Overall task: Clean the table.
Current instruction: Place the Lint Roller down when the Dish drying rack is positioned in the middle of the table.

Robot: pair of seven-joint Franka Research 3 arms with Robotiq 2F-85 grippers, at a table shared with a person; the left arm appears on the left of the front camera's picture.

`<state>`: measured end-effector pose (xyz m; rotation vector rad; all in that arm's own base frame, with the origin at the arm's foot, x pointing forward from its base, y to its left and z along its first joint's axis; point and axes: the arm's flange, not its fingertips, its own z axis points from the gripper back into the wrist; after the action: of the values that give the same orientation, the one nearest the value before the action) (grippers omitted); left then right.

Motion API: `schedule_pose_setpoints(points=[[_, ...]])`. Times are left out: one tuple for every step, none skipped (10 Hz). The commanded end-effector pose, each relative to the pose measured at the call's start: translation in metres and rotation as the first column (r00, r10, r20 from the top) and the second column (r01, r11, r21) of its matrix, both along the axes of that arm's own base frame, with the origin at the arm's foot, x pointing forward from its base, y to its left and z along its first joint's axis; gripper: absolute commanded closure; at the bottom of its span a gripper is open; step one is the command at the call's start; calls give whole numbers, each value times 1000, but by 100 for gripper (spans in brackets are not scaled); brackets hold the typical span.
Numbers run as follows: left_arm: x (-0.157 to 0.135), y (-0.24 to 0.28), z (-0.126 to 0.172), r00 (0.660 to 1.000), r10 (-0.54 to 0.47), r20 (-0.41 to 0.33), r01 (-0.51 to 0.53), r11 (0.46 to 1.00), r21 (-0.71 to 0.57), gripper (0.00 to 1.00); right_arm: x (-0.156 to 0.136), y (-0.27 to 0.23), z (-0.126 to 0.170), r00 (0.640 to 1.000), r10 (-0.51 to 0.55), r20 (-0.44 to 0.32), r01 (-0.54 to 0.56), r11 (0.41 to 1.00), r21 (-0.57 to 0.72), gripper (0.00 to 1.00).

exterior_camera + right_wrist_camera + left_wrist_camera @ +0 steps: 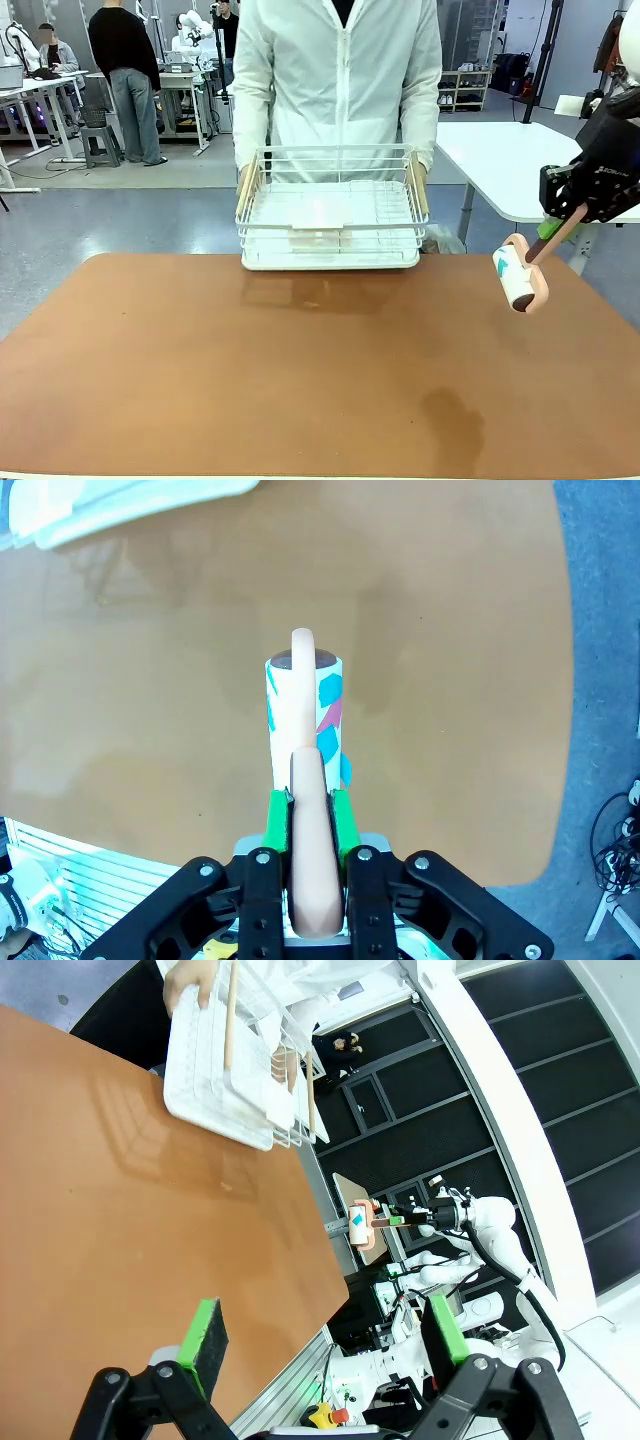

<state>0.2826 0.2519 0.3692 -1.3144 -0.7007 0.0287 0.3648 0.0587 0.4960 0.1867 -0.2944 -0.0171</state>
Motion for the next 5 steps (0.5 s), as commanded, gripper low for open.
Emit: schedule_pose_setpoints(points=[[-2,2,0,1000,-1,22,1,1000,-11,0,2,2,4,1000,3,-5,-3,1000,-4,79],[-2,2,0,1000,-1,22,1,1000,-11,0,2,2,4,1000,3,-5,-3,1000,-4,79],[-2,2,0,1000,-1,22,1,1000,-11,0,2,2,4,1000,3,-5,-3,1000,-4,79],[-2,2,0,1000,-1,22,1,1000,-11,0,2,2,4,1000,3,-5,-3,1000,-4,79],[-2,2,0,1000,-1,22,1,1000,-11,0,2,2,4,1000,3,-5,-3,1000,-4,79]])
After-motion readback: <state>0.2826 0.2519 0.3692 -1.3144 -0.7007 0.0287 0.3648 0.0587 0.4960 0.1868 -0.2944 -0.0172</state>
